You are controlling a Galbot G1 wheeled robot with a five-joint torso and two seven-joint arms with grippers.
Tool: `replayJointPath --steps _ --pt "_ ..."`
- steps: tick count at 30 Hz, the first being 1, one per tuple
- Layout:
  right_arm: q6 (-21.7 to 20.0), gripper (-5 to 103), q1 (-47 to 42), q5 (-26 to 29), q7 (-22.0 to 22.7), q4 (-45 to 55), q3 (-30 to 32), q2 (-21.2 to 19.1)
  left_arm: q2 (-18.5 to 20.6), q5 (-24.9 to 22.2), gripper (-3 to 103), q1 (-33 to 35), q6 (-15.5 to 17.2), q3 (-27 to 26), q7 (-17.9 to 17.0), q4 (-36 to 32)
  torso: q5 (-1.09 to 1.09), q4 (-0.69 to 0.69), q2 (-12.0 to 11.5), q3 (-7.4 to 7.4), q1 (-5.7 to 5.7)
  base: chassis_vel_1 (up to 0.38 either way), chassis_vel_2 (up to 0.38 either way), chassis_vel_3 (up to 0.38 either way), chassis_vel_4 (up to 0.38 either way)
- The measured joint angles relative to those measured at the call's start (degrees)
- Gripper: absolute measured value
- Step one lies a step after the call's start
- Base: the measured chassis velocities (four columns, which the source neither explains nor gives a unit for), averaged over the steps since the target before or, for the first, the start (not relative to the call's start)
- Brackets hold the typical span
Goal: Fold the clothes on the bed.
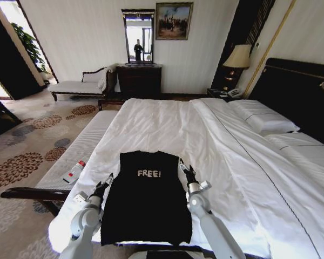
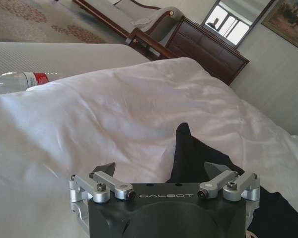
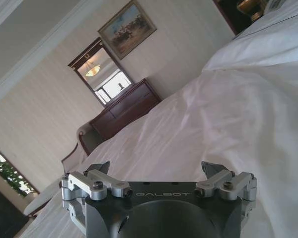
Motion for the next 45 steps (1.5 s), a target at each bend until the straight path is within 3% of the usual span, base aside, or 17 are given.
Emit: replayJointPath --steps 7,15,21,25,29,35,39,42,44,45 --pt "-3.6 100 6.6 4.8 -8.3 -9.3 -4.6 -1.7 -0.5 0.4 100 0.8 0.1 -1.5 -0.6 -2.0 0.0 0.0 0.0 -0.01 -0.02 0.0 0.0 0.0 0.0" --pt "-5.0 100 14.5 3.6 -13.0 -20.7 -7.4 3.5 -1.1 1.7 100 1.9 0.4 -1.8 -0.6 -3.8 -0.02 -0.01 0.0 -0.01 -0.02 0.0 0.0 0.0 0.0" --pt "-2.2 100 18.7 0.5 -11.5 -26.6 -6.6 6.5 -1.3 1.5 100 2.0 0.4 -2.2 -0.7 -4.3 -0.02 0.02 0.0 -0.01 -0.02 0.0 0.0 0.0 0.0" --pt "-0.8 100 19.5 -2.1 -8.1 -28.1 -5.9 7.4 -0.8 0.5 100 2.1 0.4 -2.8 -0.8 -4.8 -0.01 -0.02 0.0 -0.01 -0.01 0.0 0.0 0.0 0.0" --pt "-1.3 100 19.7 -3.3 -4.3 -28.6 -5.9 8.0 -0.6 0.2 100 2.1 0.5 -2.9 -0.8 -4.8 -0.01 -0.01 0.0 -0.01 -0.02 0.0 0.0 0.0 0.0" --pt "-2.7 103 19.5 -3.8 -2.0 -28.7 -5.7 8.6 -0.6 0.1 100 1.9 0.5 -2.8 -0.9 -4.3 -0.01 -0.01 0.0 -0.01 -0.02 0.0 0.0 0.0 0.0" --pt "-3.0 93 19.3 -3.6 -0.9 -29.2 -5.3 9.2 -0.5 0.1 100 1.8 0.4 -2.9 -1.0 -4.0 -0.01 -0.01 0.0 -0.01 -0.02 0.0 0.0 0.0 0.0" --pt "-2.8 78 18.7 -3.5 -0.3 -29.4 -4.7 9.8 -0.3 0.0 100 2.3 0.3 -3.0 -1.0 -4.1 -0.01 0.0 0.0 -0.01 -0.02 0.0 0.0 0.0 0.0" --pt "-2.6 78 18.6 -3.5 -0.3 -29.4 -4.7 9.9 -0.2 -0.1 100 2.4 0.3 -3.0 -1.0 -4.2 -0.01 0.0 0.0 -0.01 -0.02 0.0 0.0 0.0 0.0" --pt "-2.4 73 18.5 -3.5 -0.3 -29.4 -4.6 9.9 -0.1 -0.1 100 2.4 0.3 -3.0 -1.0 -4.3 0.0 0.0 0.0 -0.01 -0.02 0.0 0.0 0.0 0.0"
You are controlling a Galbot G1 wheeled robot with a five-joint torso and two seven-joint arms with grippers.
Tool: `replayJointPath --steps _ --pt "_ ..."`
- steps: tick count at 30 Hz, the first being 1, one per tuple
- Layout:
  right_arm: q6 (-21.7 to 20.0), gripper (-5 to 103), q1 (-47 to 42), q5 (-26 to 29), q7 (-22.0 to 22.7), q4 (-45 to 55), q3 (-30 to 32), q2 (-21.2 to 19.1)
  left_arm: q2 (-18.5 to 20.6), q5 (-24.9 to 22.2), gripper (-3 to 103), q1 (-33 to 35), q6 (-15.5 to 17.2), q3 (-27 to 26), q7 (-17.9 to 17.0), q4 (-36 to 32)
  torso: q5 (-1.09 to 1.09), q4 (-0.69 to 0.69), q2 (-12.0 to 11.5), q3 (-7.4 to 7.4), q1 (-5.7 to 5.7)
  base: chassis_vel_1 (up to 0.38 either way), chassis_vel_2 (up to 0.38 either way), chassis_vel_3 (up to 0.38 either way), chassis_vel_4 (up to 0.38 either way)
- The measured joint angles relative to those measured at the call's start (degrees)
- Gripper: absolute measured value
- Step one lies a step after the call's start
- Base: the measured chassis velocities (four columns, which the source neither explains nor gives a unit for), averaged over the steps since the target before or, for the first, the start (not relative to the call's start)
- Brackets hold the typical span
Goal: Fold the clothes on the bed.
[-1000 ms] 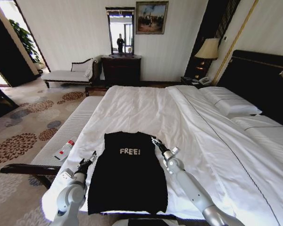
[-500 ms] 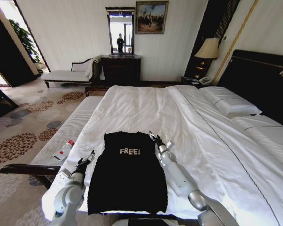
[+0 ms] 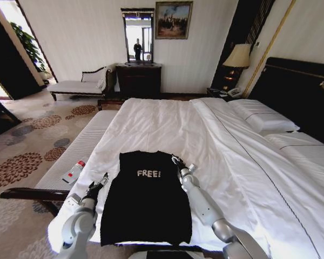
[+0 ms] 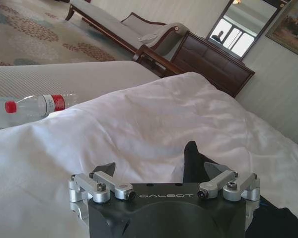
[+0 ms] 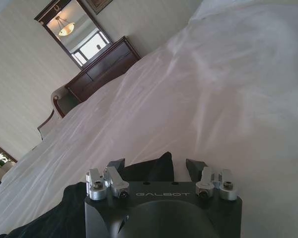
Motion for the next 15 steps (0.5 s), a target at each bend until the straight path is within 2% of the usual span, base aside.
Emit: replayJointPath --steps 3,5,9,11,15 --pt "1.1 57 -0.1 0.2 0.1 -0.3 0.2 0.2 0.2 -0.3 100 -0.4 0.1 0.1 -0.3 -0.2 0.01 -0.01 0.0 0.0 0.0 0.0 0.0 0.0 0.0" --pt "1.4 57 -0.1 0.5 0.1 -0.2 0.3 0.2 0.2 -0.4 100 -0.5 0.1 0.2 -0.4 -0.2 0.0 0.0 0.0 0.0 0.0 0.0 0.0 0.0 0.0" --pt "1.9 37 -0.4 1.3 0.3 0.1 0.4 0.3 0.0 -0.3 100 -0.8 0.2 0.8 -0.6 0.1 0.0 0.0 0.0 0.0 0.0 0.0 0.0 0.0 0.0" --pt "1.9 37 -0.5 1.3 0.3 0.2 0.4 0.2 -0.2 -0.2 100 -0.9 0.2 1.0 -0.6 0.4 0.0 0.0 0.0 0.0 0.0 0.0 0.0 0.0 0.0" --pt "2.0 16 -0.9 1.3 0.1 0.4 0.4 0.0 -0.3 -0.1 100 -1.0 0.2 1.1 -0.6 0.8 0.0 0.0 0.0 0.0 0.0 0.0 0.0 0.0 0.0"
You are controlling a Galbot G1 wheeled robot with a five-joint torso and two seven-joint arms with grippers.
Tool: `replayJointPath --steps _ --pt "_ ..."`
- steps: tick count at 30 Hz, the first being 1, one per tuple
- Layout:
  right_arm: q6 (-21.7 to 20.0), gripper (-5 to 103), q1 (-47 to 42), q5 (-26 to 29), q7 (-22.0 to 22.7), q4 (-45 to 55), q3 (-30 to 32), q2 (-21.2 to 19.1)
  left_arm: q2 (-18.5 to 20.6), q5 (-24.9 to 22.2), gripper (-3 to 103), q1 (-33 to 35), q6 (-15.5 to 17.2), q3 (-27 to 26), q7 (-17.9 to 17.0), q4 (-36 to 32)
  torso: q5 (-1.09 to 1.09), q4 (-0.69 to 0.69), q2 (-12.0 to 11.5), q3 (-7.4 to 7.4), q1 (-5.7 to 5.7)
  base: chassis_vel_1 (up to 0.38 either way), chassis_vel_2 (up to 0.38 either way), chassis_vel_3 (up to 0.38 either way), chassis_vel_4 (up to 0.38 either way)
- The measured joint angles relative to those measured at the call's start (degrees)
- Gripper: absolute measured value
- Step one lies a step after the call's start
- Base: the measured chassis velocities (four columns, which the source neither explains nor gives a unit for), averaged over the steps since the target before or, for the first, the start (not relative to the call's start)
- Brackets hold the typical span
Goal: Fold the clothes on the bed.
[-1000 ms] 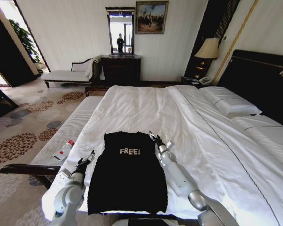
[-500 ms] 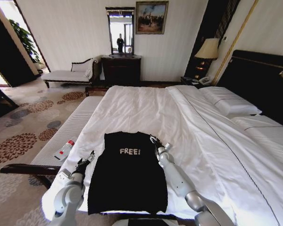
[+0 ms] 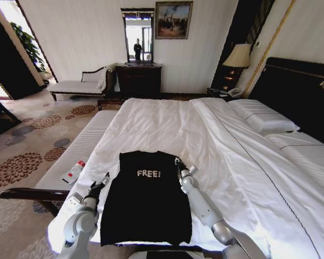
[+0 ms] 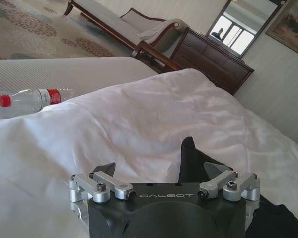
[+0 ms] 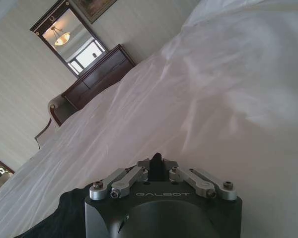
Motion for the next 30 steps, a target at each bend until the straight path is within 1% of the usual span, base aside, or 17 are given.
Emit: replayJointPath --steps 1,3,5,7,8,10,11,12,13,15,17,18,22,23,27,28,30 --pt "0.0 11 0.0 0.0 -0.1 0.0 0.0 0.0 0.0 -0.1 100 -0.2 0.0 0.0 0.0 0.1 0.0 0.0 0.0 0.0 0.0 0.0 0.0 0.0 0.0" --pt "0.1 11 0.0 0.0 -0.2 0.1 0.0 -0.1 0.1 -0.2 100 -0.3 0.0 0.1 0.0 0.1 0.0 0.0 0.0 0.0 0.0 0.0 0.0 0.0 0.0" --pt "0.3 2 -0.1 -0.1 -0.3 0.4 0.0 -0.2 0.9 -0.8 100 -1.5 0.1 0.5 0.0 0.9 0.0 0.01 0.0 0.0 0.0 0.0 0.0 0.0 0.0" --pt "0.4 1 -0.1 -0.1 -0.3 0.8 0.0 -0.2 1.5 -1.4 100 -2.5 0.1 0.7 0.2 1.7 0.0 0.01 0.0 0.0 0.0 0.0 0.0 0.0 0.0" --pt "0.6 1 -0.3 0.0 -0.3 1.4 0.0 -0.2 2.2 -2.4 100 -3.7 0.1 0.9 0.4 2.6 0.0 0.02 0.0 0.0 0.0 0.0 0.0 0.0 0.0" --pt "1.2 0 -1.2 0.2 -0.4 2.8 0.0 -0.3 4.1 -6.0 100 -8.8 0.4 1.5 0.6 6.4 0.0 0.0 0.0 0.0 0.0 0.0 0.0 0.0 0.0" --pt "1.4 0 -1.5 0.2 -0.6 3.2 0.0 -0.3 4.8 -7.4 100 -11.1 0.4 1.9 0.7 8.2 -0.01 0.01 0.0 0.0 0.0 0.0 0.0 0.0 0.0" --pt "1.4 0 -1.5 0.2 -0.6 3.2 0.0 -0.3 4.8 -7.4 100 -11.1 0.4 1.9 0.7 8.2 -0.01 0.01 0.0 0.0 0.0 0.0 0.0 0.0 0.0" --pt "1.9 0 -2.0 0.1 -0.8 3.7 0.0 -0.4 5.5 -9.2 100 -13.7 0.4 2.3 1.0 10.6 0.0 -0.02 0.0 0.0 0.0 0.0 0.0 0.0 0.0" --pt "2.9 0 -2.8 -0.3 -1.2 4.4 0.0 -0.3 6.8 -14.1 100 -20.5 0.2 3.6 2.3 17.8 0.0 -0.02 0.0 0.0 0.0 0.0 0.0 0.0 0.0" --pt "3.7 0 -3.4 -0.8 -1.4 5.0 0.0 -0.3 7.5 -15.7 100 -25.6 -0.2 5.5 3.5 24.1 -0.01 -0.02 0.0 0.01 0.01 0.0 0.0 0.0 0.0" --pt "3.7 0 -3.4 -0.8 -1.4 5.0 0.0 -0.3 7.5 -15.7 100 -25.6 -0.2 5.5 3.5 24.1 -0.01 -0.02 0.0 0.01 0.01 0.0 0.0 0.0 0.0" --pt "4.9 0 -3.6 -2.7 -2.0 5.0 0.1 -0.1 8.2 -12.0 100 -35.5 -1.5 10.0 6.4 36.3 -0.01 0.0 0.0 0.01 0.0 0.0 0.0 0.0 0.0" --pt "4.9 0 -3.6 -2.7 -2.0 5.0 0.1 -0.1 8.2 -12.0 100 -35.5 -1.5 10.0 6.4 36.3 -0.01 0.0 0.0 0.01 0.0 0.0 0.0 0.0 0.0" --pt "5.2 0 -3.6 -3.2 -2.0 4.8 0.4 -0.2 7.5 -9.0 100 -43.7 -1.8 13.6 7.8 47.9 0.0 0.01 0.0 0.01 0.02 0.0 0.0 0.0 0.0" --pt "5.2 0 -3.6 -3.2 -2.0 4.8 0.4 -0.2 7.5 -9.0 100 -43.7 -1.8 13.6 7.8 47.9 0.0 0.01 0.0 0.01 0.02 0.0 0.0 0.0 0.0" --pt "5.3 0 -3.6 -3.3 -2.0 4.8 0.6 -0.3 6.8 -6.6 100 -46.5 -2.4 14.9 8.7 52.4 0.0 0.0 0.0 0.01 0.02 0.0 0.0 0.0 0.0"
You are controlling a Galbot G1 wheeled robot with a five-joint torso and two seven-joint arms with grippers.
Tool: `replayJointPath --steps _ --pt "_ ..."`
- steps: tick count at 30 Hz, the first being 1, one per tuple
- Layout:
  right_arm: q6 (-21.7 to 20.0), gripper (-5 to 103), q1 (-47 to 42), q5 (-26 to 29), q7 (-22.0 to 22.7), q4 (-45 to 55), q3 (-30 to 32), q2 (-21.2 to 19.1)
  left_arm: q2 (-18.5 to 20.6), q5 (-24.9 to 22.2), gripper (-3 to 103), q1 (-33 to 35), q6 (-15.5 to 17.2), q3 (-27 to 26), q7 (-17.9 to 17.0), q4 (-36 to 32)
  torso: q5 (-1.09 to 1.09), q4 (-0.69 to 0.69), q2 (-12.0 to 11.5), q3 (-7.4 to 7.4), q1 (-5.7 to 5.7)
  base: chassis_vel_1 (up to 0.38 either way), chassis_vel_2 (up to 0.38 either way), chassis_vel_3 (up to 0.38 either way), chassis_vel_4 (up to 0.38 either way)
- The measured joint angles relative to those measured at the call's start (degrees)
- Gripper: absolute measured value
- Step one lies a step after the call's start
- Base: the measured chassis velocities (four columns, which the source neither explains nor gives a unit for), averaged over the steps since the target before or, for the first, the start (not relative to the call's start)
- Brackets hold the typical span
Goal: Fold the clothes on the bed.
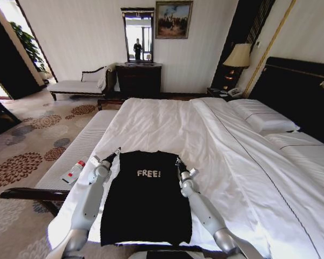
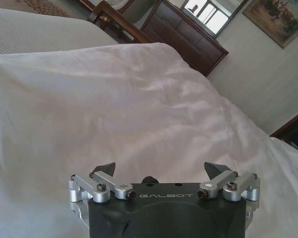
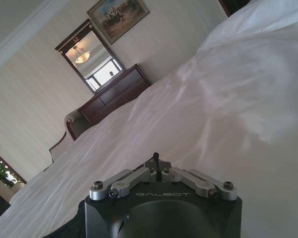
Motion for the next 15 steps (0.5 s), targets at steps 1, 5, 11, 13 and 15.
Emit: replayJointPath --steps 1,5,11,13,15 --pt "0.0 0 0.0 0.0 0.0 0.0 0.1 0.0 -0.4 0.8 100 -0.9 -0.2 0.3 0.3 1.5 0.0 0.0 0.0 0.0 0.0 0.0 0.0 0.0 0.0" --pt "0.1 0 0.1 0.0 0.0 -0.1 0.3 0.0 -2.0 3.1 100 -3.7 -0.8 1.2 1.4 6.5 0.0 0.0 0.0 -0.01 -0.01 0.0 0.0 0.0 0.0" --pt "0.2 0 0.4 0.0 0.1 -0.2 0.5 0.0 -3.0 5.7 101 -4.7 -1.2 2.5 2.0 8.4 0.01 0.01 0.0 -0.01 -0.01 0.0 0.0 0.0 0.0" --pt "0.2 0 0.5 0.0 0.1 -0.3 0.5 0.0 -3.1 6.0 100 -4.8 -1.3 2.5 2.0 8.6 0.0 0.0 0.0 -0.01 -0.01 0.0 0.0 0.0 0.0" --pt "0.2 0 0.8 0.1 0.1 -0.4 0.5 -0.1 -3.2 6.2 97 -4.8 -1.3 2.5 2.0 8.7 0.0 0.0 0.0 -0.01 -0.02 0.0 0.0 0.0 0.0"
